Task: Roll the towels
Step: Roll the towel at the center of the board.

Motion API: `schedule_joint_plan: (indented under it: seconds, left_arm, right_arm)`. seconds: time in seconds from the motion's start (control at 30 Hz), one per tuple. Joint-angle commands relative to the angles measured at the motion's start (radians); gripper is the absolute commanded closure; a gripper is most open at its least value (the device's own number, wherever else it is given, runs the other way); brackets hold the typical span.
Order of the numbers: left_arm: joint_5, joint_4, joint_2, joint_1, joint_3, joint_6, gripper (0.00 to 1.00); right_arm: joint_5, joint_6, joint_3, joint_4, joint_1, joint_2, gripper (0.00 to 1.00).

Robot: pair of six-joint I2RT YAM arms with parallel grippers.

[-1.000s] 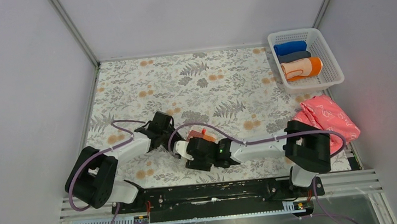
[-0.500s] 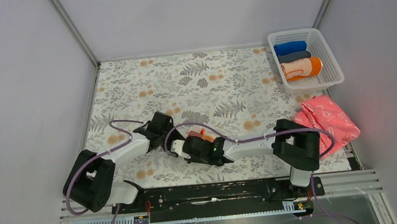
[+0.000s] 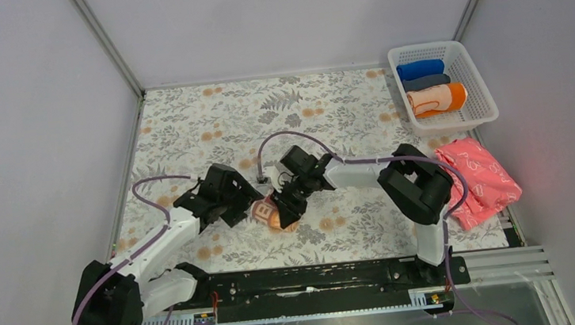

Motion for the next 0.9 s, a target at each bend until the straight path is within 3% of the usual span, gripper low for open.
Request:
schedule_joint_plan:
  seconds: [0.0, 0.27, 0.57, 0.77, 0.87]
  left_arm:
    - [0.004, -0.026, -0.005, -0.006, 0.009, -0.017, 0.26]
    - [0.068, 0.042, 0.028, -0.018, -0.026, -0.036, 0.26]
    - [0.084, 0.109, 0.144, -0.040, -0.014, -0.025, 0.29]
    - [0.064, 0.134, 0.217, -0.049, -0.016, -0.017, 0.43]
    - [0.055, 0.134, 0.233, -0.049, -0.021, -0.011, 0.54]
  right_arm:
    - [-0.304, 0.136, -0.025, -0.041, -0.046, 0.092, 0.85]
    - [-0.459, 0.334, -0.063, 0.110, -0.144, 0.181, 0.85]
    - [-0.442, 0.433, -0.138, 0.202, -0.182, 0.204, 0.84]
    - [-0.340, 0.392, -0.162, 0.173, -0.180, 0.124, 0.75]
    - [-0.267, 0.347, -0.150, 0.130, -0.174, 0.061, 0.65]
